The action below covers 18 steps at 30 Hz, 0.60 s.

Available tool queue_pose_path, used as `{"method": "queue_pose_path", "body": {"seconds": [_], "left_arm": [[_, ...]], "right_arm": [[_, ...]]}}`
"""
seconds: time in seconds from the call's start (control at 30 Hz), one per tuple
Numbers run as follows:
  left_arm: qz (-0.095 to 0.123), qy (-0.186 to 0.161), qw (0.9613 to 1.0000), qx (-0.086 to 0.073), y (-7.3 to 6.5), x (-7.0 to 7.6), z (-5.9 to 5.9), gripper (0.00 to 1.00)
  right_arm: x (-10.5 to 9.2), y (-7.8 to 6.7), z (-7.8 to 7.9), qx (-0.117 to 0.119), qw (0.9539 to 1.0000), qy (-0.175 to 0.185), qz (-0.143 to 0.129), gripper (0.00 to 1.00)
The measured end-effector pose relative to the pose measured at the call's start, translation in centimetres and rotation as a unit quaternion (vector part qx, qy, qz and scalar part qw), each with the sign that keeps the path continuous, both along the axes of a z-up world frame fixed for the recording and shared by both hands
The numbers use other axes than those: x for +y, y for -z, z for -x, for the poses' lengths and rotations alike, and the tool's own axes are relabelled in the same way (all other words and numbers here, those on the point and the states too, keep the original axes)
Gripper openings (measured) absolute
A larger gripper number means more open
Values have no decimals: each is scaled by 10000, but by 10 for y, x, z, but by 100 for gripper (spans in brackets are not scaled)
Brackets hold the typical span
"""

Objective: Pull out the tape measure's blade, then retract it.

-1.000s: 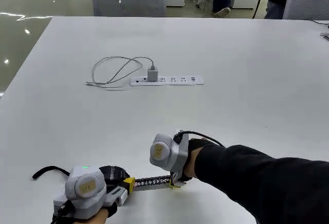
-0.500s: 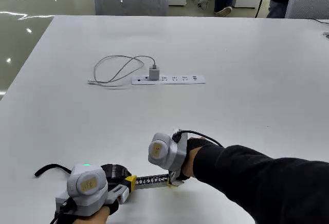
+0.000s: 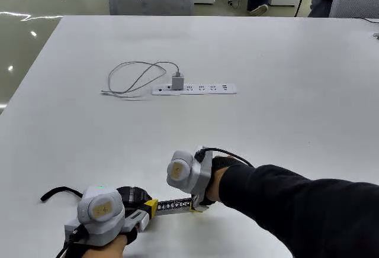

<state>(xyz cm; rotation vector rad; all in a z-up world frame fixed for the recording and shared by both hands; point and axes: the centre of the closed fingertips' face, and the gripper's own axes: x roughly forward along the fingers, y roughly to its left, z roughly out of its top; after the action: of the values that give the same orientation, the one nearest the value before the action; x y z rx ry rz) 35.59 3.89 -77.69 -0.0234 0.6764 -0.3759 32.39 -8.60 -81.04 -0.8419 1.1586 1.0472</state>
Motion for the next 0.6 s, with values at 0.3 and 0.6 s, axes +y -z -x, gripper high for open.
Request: {"method": "queue_pose_path", "body": {"seconds": [0.3,0.6], "left_arm": [[14,2,10000,14,0,0,0,61],[27,14,10000,44,0,0,0,61]], "right_arm": [[6,-1,0,-33,10000,12,-29,10],[10,0,-1,-40,9999,2,-125,9]]}}
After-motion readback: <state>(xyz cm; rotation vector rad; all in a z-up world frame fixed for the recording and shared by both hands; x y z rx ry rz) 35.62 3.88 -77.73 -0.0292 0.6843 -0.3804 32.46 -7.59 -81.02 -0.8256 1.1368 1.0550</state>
